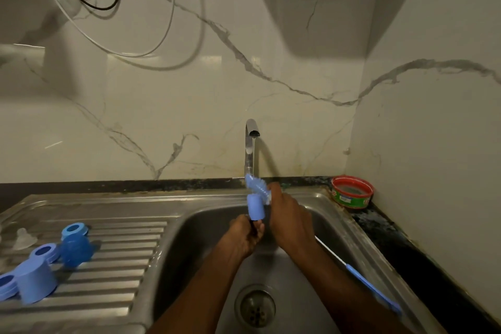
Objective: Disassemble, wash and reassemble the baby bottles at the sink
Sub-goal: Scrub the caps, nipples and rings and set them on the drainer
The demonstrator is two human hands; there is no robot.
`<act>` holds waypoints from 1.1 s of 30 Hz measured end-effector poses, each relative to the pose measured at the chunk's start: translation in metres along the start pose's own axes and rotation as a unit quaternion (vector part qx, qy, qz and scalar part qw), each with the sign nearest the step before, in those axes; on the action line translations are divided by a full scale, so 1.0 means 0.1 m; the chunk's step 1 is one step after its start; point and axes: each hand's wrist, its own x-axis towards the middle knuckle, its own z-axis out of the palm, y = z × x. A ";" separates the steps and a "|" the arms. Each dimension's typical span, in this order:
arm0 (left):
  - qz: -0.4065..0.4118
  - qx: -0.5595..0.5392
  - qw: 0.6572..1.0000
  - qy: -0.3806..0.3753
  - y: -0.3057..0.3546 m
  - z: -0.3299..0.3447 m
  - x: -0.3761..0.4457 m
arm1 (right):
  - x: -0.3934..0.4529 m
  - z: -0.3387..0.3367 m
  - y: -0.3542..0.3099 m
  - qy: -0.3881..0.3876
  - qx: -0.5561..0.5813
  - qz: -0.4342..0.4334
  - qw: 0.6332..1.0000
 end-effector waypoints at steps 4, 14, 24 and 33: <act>0.017 -0.032 0.999 0.010 0.03 0.00 -0.04 | 0.00 -0.13 0.07 0.035 0.051 -0.008 0.998; 0.005 0.057 0.996 -0.068 -0.03 0.07 -0.12 | -0.07 0.07 0.03 -0.101 0.350 0.104 0.926; 0.065 0.124 0.990 -0.021 0.01 0.07 -0.30 | -0.12 0.08 0.01 -0.108 0.295 0.073 0.946; 0.173 0.188 0.964 0.074 0.09 0.01 -0.20 | -0.17 -0.07 0.15 -0.151 0.342 0.021 0.927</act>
